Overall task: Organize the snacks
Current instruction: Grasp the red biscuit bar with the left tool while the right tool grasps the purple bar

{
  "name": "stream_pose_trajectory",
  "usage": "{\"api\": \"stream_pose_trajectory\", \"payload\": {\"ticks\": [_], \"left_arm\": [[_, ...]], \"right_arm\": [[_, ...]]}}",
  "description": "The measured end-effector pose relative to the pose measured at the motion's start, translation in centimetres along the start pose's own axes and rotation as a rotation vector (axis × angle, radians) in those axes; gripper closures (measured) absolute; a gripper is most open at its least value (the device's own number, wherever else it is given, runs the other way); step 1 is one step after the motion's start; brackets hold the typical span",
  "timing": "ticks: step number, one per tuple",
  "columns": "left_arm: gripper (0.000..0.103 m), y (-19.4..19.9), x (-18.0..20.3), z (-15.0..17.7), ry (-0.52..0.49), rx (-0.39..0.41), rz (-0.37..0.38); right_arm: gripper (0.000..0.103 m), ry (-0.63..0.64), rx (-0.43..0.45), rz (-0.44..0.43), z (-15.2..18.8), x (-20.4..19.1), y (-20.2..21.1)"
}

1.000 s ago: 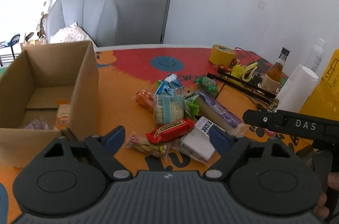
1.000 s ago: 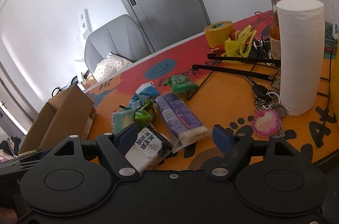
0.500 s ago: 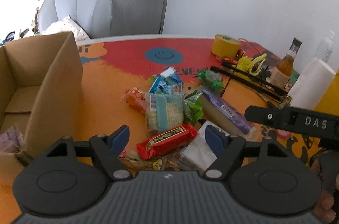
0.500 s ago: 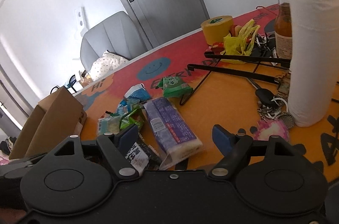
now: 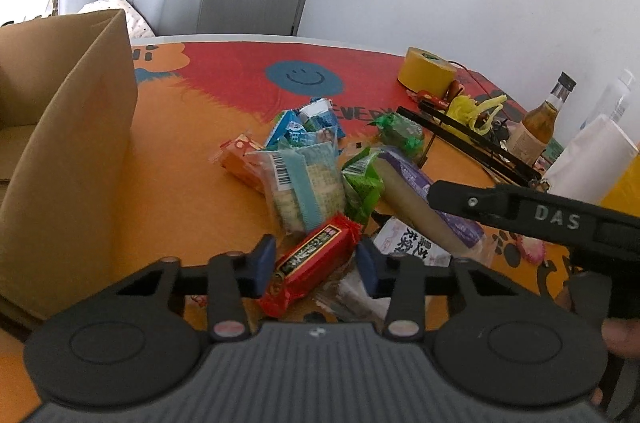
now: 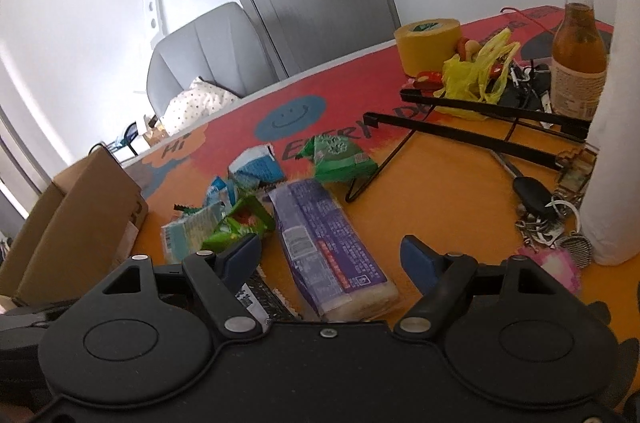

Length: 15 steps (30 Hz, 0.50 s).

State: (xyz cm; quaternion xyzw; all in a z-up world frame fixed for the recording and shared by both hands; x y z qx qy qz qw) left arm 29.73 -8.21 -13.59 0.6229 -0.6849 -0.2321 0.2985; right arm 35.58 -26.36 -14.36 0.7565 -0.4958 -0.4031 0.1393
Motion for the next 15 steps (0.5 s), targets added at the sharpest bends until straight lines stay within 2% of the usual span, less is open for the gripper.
{"api": "stream_pose_trajectory", "payload": {"ticks": [2,4,6,15], "left_arm": [[0.065,0.1,-0.1,0.0,-0.001,0.000,0.001],[0.067,0.2,-0.2,0.0,0.005,0.000,0.002],[0.067,0.4,-0.2,0.0,0.004,0.002,-0.004],[0.068,1.8,-0.5,-0.1,0.012,0.025,-0.015]], "right_arm": [[0.035,0.015,-0.023,0.010,0.4,-0.1,-0.4],[0.050,0.032,-0.021,0.027,0.7,-0.1,-0.3],[0.061,0.036,-0.028,0.027,0.9,0.0,0.0],[0.073,-0.006,-0.012,-0.014,1.4,0.1,2.2]]}}
Point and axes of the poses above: each gripper's, at about its wrist camera, not at the fingertips, and y roughly against the way its jaws point, x to its right, z to its underside, the point moved 4 cm from there along -y, roughly the way its jaws point, and after that the axes turned 9 degrees about -y, right-handed, at the moved point
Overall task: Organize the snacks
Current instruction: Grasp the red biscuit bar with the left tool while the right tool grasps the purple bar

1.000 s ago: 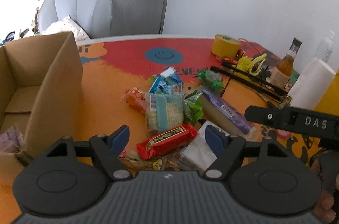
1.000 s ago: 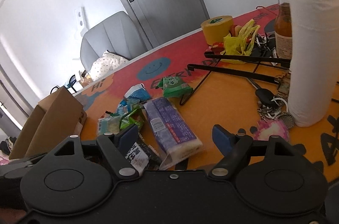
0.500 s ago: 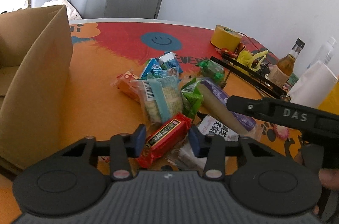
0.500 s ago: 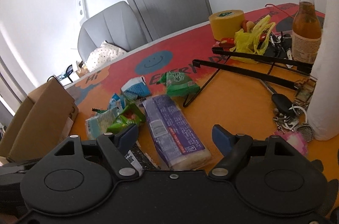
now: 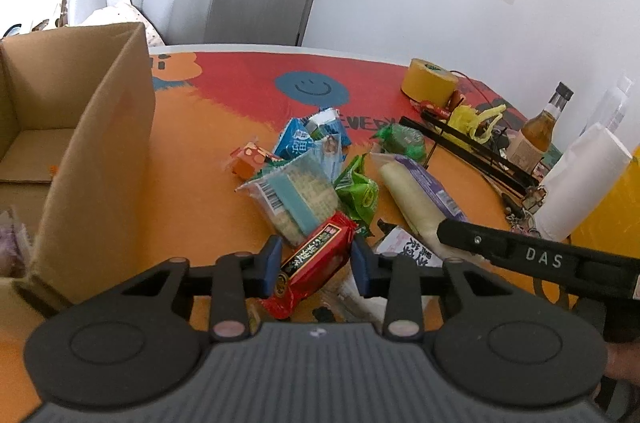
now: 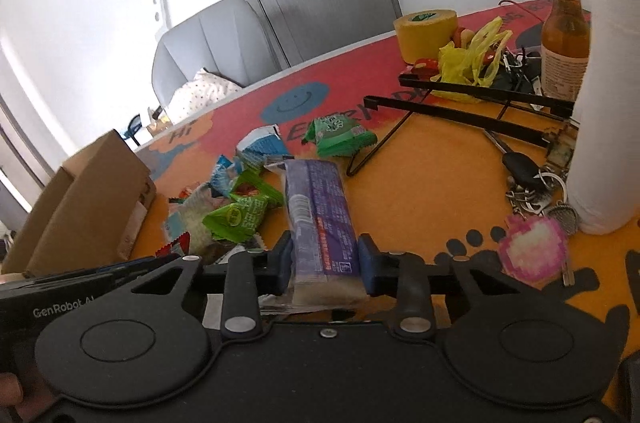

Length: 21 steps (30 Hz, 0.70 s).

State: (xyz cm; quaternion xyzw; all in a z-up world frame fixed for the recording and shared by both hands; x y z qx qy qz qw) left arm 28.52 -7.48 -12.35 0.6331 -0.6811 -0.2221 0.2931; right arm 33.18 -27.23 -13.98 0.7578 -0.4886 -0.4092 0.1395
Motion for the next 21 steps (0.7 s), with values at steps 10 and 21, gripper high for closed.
{"api": "stream_pose_trajectory", "payload": {"ticks": [10,21], "left_arm": [[0.068,2.5,-0.2,-0.5,0.000,0.057,-0.020],[0.068,5.3,-1.2,-0.8,0.013,0.115,-0.037]], "right_arm": [[0.090,-0.014,0.045,-0.054,0.0,-0.9,2.4],[0.098,0.015,0.075,-0.098,0.2,-3.1,4.3]]}}
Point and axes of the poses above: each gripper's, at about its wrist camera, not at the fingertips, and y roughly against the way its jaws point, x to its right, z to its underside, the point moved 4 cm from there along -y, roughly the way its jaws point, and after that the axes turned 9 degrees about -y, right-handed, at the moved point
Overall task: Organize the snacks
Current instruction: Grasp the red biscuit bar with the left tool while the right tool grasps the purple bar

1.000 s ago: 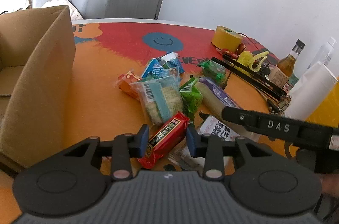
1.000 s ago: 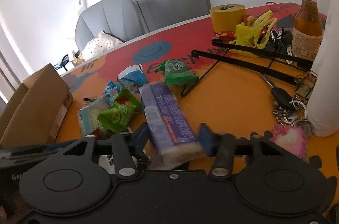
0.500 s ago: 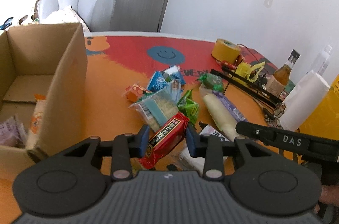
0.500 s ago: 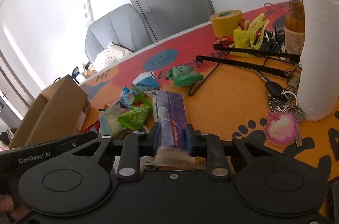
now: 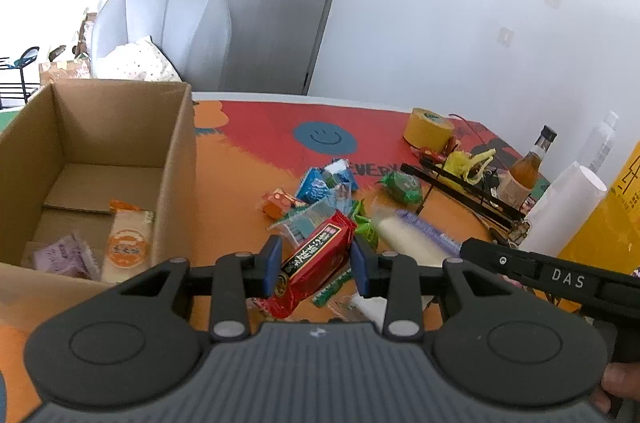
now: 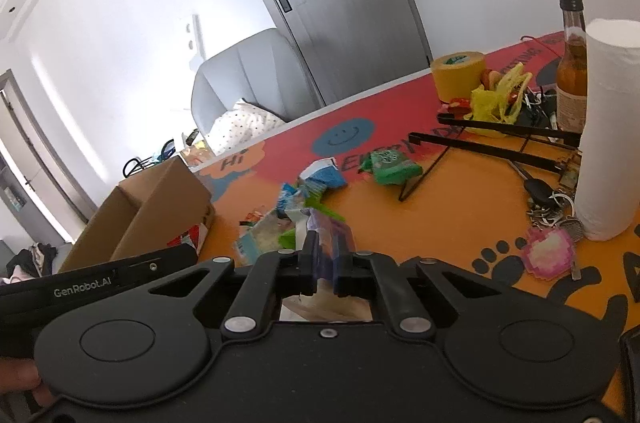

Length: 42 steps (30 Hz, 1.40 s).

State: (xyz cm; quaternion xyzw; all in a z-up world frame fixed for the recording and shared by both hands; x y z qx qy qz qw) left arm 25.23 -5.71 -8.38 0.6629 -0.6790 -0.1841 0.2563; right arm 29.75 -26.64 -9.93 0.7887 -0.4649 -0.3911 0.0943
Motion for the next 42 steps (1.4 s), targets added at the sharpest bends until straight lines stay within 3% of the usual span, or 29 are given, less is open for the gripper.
{"api": "stream_pose_trajectory", "payload": {"ticks": [6,12,18,23,26,28,42], "left_arm": [[0.068,0.5,-0.3,0.6,0.005,-0.005,0.003],[0.068,0.1,-0.1,1.2,0.002,-0.022,0.020],[0.068,-0.4,-0.3,1.5,0.003,-0.037,0.020],[0.068,-1.0,-0.5,1.7,0.002,-0.053,0.014],[0.068,-1.2,-0.4,1.8,-0.003,-0.058,0.012],[0.068,-1.2,-0.5,1.8,-0.003,-0.058,0.012],[0.068,1.6,-0.9,0.2,-0.004,0.014,0.021]], "right_arm": [[0.096,0.011,-0.060,-0.008,1.3,-0.6,0.0],[0.056,0.040,-0.066,0.035,2.1,-0.8,-0.4],[0.038,0.042,-0.082,0.057,2.0,-0.4,-2.0],[0.037,0.061,-0.124,0.049,2.8,-0.9,-3.6],[0.061,0.079,-0.134,0.067,3.2,-1.0,-4.0],[0.068,0.068,-0.128,0.060,3.0,-0.8,-3.8],[0.069,0.057,-0.032,0.043,1.1,-2.6,-0.3]]}}
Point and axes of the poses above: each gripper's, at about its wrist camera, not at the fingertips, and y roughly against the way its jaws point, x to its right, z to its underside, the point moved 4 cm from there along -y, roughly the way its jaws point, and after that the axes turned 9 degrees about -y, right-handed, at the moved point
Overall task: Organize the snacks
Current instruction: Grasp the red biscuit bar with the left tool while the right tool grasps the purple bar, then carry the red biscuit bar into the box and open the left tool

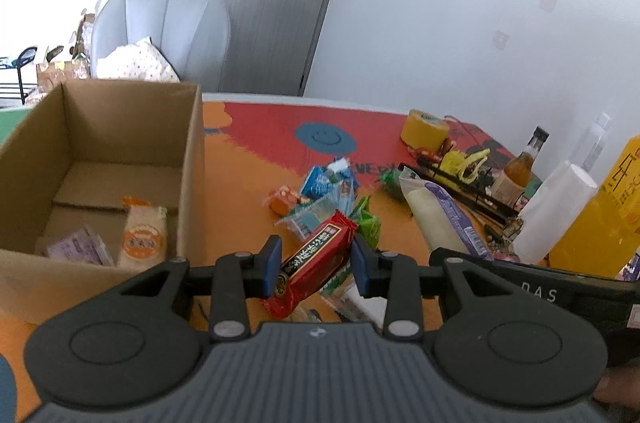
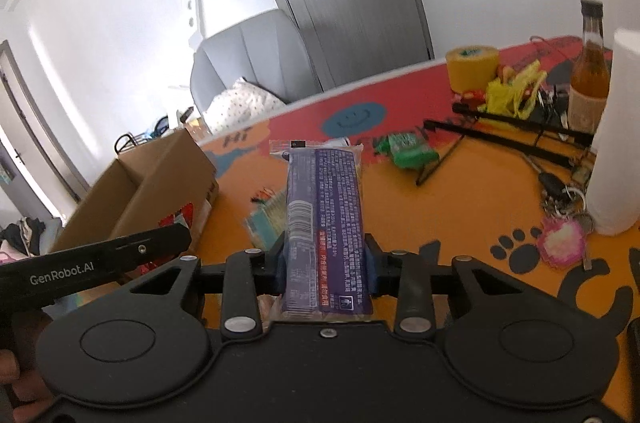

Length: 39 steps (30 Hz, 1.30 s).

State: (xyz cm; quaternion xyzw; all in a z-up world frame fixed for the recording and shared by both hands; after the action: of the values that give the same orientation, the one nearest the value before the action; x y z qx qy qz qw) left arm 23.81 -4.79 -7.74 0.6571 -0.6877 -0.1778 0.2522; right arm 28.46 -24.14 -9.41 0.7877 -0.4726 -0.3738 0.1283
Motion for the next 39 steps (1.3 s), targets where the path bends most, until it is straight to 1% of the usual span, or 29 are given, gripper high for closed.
{"api": "stream_pose_trajectory", "payload": {"ticks": [11,12,13,14,15,17,20,21,23,24,25,27,29,33,39], "left_arm": [[0.068,2.9,-1.6,-1.9,0.003,0.070,-0.032],[0.068,3.1,-1.8,-2.0,0.006,0.074,-0.035],[0.068,3.3,-2.0,-2.1,0.009,0.078,-0.038],[0.068,3.5,-2.2,-2.1,0.010,0.082,-0.041],[0.068,3.7,-2.4,-2.2,0.013,0.086,-0.045],[0.068,4.1,-2.9,-2.3,0.017,0.095,-0.052],[0.068,4.4,-3.8,-2.3,0.029,0.102,-0.067],[0.068,4.5,-4.2,-2.2,0.035,0.102,-0.073],[0.068,4.8,-4.8,-1.9,0.044,0.100,-0.081],[0.068,4.9,-5.0,-1.8,0.049,0.098,-0.086],[0.068,5.0,-5.3,-1.7,0.054,0.097,-0.089],[0.068,5.2,-5.8,-1.5,0.064,0.099,-0.097],[0.068,5.6,-6.4,-1.4,0.072,0.104,-0.104],[0.067,6.2,-7.7,-1.1,0.095,0.110,-0.129],[0.067,7.0,-10.2,-0.6,0.132,0.112,-0.174]], "right_arm": [[0.070,0.048,0.042,-0.052,-1.2,-3.4,0.8],[0.071,0.054,0.044,-0.056,-1.2,-3.7,0.8],[0.077,0.061,0.046,-0.059,-1.3,-4.0,0.8],[0.085,0.066,0.048,-0.068,-1.3,-4.3,0.7],[0.099,0.070,0.044,-0.080,-1.3,-4.6,0.7],[0.099,0.084,0.042,-0.088,-1.3,-5.1,0.5],[0.099,0.093,0.029,-0.074,-0.9,-5.5,0.0],[0.098,0.090,0.015,-0.076,-0.7,-5.4,-0.2],[0.091,0.088,-0.021,-0.073,0.1,-5.5,-0.6],[0.080,0.089,-0.034,-0.071,0.4,-5.6,-0.7],[0.063,0.087,-0.050,-0.069,0.8,-5.6,-0.9],[0.050,0.086,-0.075,-0.080,1.7,-6.0,-1.1],[0.049,0.108,-0.116,-0.095,2.7,-6.7,-1.5],[0.039,0.134,-0.179,-0.110,4.7,-8.0,-2.1],[0.030,0.173,-0.237,-0.112,6.5,-9.4,-2.8]]}}
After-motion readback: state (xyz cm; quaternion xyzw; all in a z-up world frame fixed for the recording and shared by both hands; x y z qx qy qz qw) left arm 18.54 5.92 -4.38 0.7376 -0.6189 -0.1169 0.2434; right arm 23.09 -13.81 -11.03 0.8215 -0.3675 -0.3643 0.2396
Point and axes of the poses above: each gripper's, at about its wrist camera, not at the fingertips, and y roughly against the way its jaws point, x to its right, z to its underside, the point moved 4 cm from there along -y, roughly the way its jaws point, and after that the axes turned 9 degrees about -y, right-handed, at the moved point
